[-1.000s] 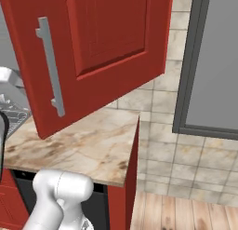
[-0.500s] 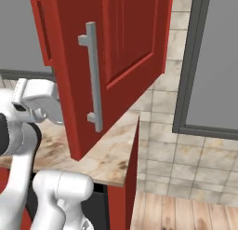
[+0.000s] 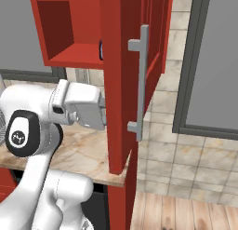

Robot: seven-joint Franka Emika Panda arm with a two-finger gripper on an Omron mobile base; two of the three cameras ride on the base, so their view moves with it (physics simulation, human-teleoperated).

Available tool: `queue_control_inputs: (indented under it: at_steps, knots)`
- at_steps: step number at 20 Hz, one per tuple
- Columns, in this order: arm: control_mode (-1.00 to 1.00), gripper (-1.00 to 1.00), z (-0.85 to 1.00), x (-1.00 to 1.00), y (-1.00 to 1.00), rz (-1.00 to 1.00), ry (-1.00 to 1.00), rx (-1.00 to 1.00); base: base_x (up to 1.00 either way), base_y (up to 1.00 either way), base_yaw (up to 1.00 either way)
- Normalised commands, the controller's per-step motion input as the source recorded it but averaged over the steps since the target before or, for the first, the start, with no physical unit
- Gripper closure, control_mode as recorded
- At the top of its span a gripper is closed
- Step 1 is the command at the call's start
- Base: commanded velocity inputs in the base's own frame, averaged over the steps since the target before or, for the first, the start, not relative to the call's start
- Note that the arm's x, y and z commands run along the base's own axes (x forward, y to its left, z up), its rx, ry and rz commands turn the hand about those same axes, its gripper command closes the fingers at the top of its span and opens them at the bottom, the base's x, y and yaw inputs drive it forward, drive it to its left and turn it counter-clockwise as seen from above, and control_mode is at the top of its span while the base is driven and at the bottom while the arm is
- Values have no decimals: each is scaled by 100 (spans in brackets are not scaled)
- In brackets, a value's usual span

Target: Move the condiment bottle and shaker from the cabinet to the dining counter.

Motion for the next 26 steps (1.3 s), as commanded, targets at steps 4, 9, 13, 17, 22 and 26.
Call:
queue_control_inputs:
  at_steps: [4,9,13,17,22,26]
  knots:
    - [-100,-100,0,6,-9,9,-2,31,0,0,0]
    - [-100,-100,0,6,0,18,-18,32,0,0,0]
    - [-100,-100,0,0,0,23,-31,28,0,0,0]
    - [-100,-100,0,0,27,23,-40,13,0,0,0]
    - [-100,-100,-3,5,40,23,-33,4,0,0,0]
    - [-100,-100,0,18,44,23,-14,1,0,0,0]
